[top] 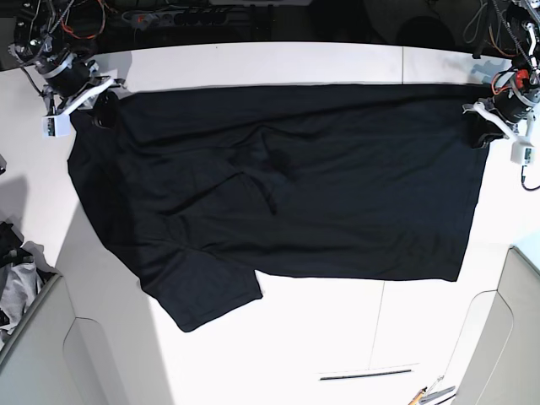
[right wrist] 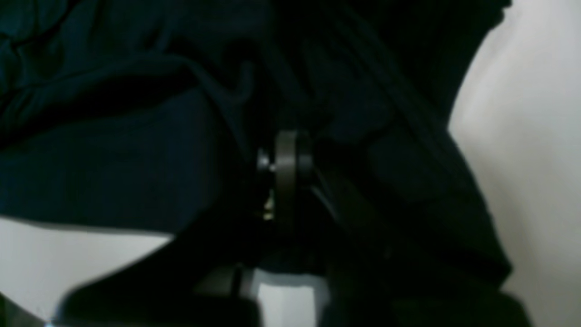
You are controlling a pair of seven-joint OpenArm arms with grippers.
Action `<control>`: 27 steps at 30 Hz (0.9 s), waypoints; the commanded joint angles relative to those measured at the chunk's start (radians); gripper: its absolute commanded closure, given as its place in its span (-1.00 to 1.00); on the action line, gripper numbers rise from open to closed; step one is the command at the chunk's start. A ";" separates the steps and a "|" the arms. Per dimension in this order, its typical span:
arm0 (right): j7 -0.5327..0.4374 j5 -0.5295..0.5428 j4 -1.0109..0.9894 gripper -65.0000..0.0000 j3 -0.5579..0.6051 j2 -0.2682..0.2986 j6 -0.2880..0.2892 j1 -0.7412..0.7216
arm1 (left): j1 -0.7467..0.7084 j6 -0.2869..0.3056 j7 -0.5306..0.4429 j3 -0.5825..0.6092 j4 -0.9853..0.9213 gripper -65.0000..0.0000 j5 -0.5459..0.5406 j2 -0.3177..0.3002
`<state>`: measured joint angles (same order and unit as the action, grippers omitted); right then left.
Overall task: Fold the T-shirt properly
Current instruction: 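Drag the grasped shirt edge toward the robot with both grippers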
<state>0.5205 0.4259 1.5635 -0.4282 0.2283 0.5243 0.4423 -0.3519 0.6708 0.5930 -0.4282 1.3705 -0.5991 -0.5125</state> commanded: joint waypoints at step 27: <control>0.139 0.045 0.051 1.00 -0.019 0.026 -0.011 0.146 | -0.100 0.027 0.168 -0.103 -0.003 1.00 -0.108 -0.008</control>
<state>0.5873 0.5209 1.6176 -0.4435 0.2443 0.5282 0.5678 -0.4377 0.7010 0.6914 -0.5316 1.3678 -0.7532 -0.5125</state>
